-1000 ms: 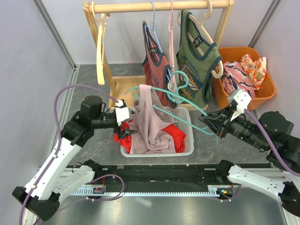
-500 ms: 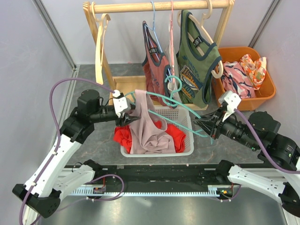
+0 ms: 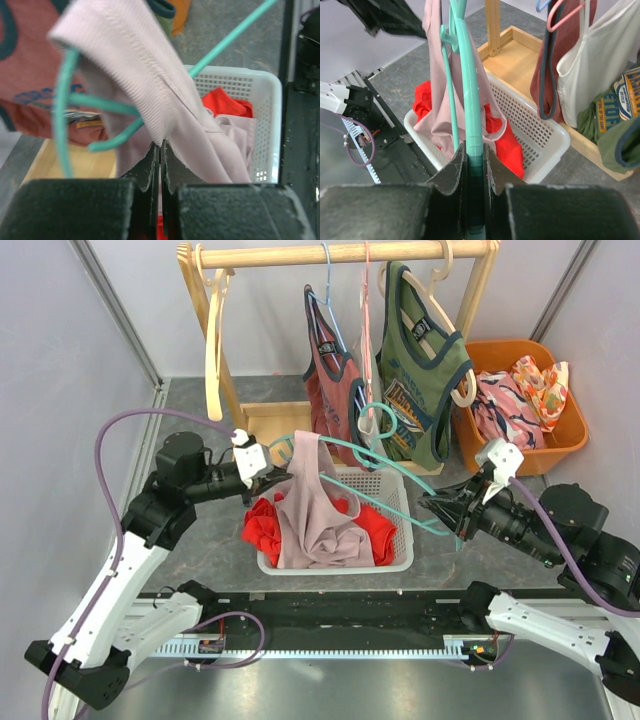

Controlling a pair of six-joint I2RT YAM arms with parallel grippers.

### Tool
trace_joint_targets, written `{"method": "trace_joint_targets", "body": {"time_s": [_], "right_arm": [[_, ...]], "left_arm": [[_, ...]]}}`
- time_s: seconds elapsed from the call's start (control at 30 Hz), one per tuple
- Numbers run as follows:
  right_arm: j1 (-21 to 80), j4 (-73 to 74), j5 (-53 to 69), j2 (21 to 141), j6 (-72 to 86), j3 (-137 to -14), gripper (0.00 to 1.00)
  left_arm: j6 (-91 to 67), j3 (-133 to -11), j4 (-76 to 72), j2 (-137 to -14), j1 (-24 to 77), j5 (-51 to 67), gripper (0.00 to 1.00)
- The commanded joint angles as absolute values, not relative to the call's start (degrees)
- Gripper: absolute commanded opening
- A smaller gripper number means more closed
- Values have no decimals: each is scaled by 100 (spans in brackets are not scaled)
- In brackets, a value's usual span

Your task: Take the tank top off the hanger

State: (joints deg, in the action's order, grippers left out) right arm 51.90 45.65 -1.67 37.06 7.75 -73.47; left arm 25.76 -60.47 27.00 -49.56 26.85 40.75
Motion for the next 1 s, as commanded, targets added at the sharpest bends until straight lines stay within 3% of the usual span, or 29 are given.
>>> {"method": "trace_joint_targets", "body": {"time_s": [0.0,0.17,0.33,0.67,0.83,0.97], "right_arm": [[5194,4736,-474,3463,888,-7479,0],[5194,5141,-650,3226,958,-7699,0],[5203,5484,-528,2919,1028,-8033,0],[5203,5196,-1037,2821,1116,-8122,0],[5203,4791,-1256,3189,1090,-7893,0],[5203,4449,-1397,3506,985,-7866,0]], "left_arm": [[2268,-6670,2400,-4737,2418,3238,2],[2189,-7180,2321,-4807,2250,2445,2],[1864,-7207,2145,-4965,2189,2513,2],[1451,-7339,2434,-5352,2241,5227,2],[1371,-7234,2768,-5493,2399,5704,2],[2089,-6953,3505,-5511,2636,5618,13]]}}
